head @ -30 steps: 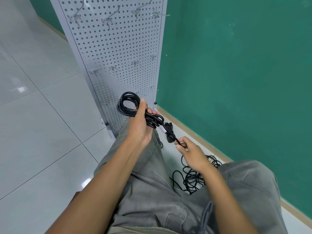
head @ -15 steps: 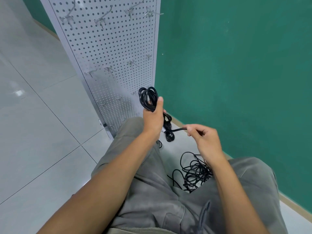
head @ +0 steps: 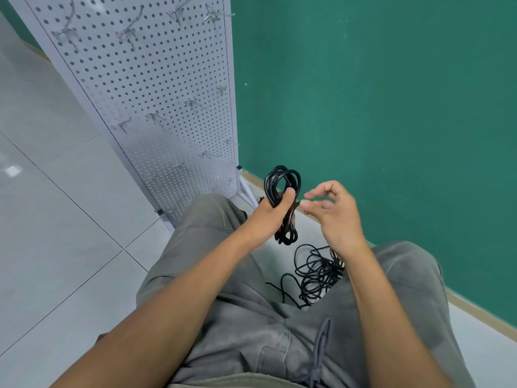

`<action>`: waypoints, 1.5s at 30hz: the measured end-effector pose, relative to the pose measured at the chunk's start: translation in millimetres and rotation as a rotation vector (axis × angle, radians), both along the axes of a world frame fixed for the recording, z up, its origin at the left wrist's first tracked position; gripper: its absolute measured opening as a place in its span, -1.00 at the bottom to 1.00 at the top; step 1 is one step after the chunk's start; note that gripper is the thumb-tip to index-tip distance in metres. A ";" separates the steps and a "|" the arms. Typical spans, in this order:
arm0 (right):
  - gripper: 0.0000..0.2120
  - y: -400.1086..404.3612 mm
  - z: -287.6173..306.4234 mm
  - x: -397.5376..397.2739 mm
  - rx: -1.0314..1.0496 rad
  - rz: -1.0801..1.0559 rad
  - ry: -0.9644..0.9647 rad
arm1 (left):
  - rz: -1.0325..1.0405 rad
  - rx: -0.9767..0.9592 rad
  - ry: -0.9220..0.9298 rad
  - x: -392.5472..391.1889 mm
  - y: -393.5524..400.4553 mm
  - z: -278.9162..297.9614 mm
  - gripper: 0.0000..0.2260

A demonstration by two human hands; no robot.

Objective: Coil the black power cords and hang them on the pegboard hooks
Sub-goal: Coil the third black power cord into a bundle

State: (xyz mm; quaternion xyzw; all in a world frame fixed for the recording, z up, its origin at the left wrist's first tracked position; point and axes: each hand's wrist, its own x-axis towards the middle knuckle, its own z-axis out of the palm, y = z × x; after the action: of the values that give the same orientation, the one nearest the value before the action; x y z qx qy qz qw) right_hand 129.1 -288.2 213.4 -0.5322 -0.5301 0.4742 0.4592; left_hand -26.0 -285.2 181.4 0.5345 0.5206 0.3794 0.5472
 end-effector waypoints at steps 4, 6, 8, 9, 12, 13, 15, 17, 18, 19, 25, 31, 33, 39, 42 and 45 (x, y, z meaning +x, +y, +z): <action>-0.66 -1.2 -2.6 4.6 0.000 -0.101 -0.014 | -0.117 -0.185 -0.294 3.0 -8.7 2.2 -0.55; -0.66 -0.7 -5.0 7.0 -0.009 -0.126 -0.014 | -0.177 -0.237 -0.371 1.2 -10.0 3.5 -0.64; -0.70 1.7 -10.2 9.8 -0.023 -0.105 0.028 | -0.220 -0.280 -0.422 -2.0 -9.0 5.5 -0.79; -0.74 2.3 -13.0 11.2 -0.037 -0.076 0.032 | -0.231 -0.300 -0.450 -3.4 -8.0 5.5 -0.80; -0.84 -1.6 -23.2 15.3 -0.101 0.068 -0.015 | -0.242 -0.334 -0.518 -5.4 -7.0 5.3 -0.76; -0.83 -3.2 -28.7 17.9 -0.122 0.126 -0.052 | -0.236 -0.338 -0.528 -5.8 -6.2 4.7 -0.74; -0.80 -5.0 -40.7 23.6 -0.133 0.223 -0.174 | -0.208 -0.350 -0.557 -8.6 -3.4 4.8 -0.71; -0.84 -4.5 -50.5 27.3 -0.144 0.241 -0.256 | -0.162 -0.367 -0.604 -12.0 1.0 2.9 -0.71; -0.86 -4.0 -53.7 28.6 -0.147 0.214 -0.260 | -0.141 -0.370 -0.621 -12.9 2.5 2.3 -0.72; -0.89 -3.6 -55.0 29.2 -0.147 0.172 -0.246 | -0.115 -0.372 -0.629 -12.6 3.7 2.0 -0.73; -0.89 0.7 -35.9 23.5 -0.099 -0.059 0.143 | -0.026 -0.313 -0.533 -17.7 6.4 3.0 -0.75; -0.92 -2.7 -13.6 9.9 -0.118 -0.015 0.269 | -0.025 -0.304 -0.332 -9.1 4.0 -5.9 -0.73; -0.89 -3.2 -11.6 3.5 -0.143 -0.042 0.284 | -0.075 -0.253 -0.301 -5.0 2.7 -8.0 -0.76; -0.93 -2.6 -7.2 -7.9 -0.235 -0.157 0.437 | -0.113 -0.161 -0.248 -0.7 -1.4 -1.9 -0.88; -0.93 -1.8 -3.3 -8.4 -0.254 -0.172 0.435 | -0.147 -0.209 -0.332 -0.7 -0.4 -0.9 -0.83; -0.94 2.1 -0.5 -5.4 -0.260 -0.176 0.390 | -0.227 -0.229 -0.384 0.6 -0.3 0.6 -0.75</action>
State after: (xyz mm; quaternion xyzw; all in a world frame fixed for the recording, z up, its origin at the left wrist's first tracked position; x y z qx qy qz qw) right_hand 123.6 -286.1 212.9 -0.5291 -0.3177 0.5905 0.5200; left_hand -25.4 -285.5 181.9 0.4421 0.3832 0.3487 0.7322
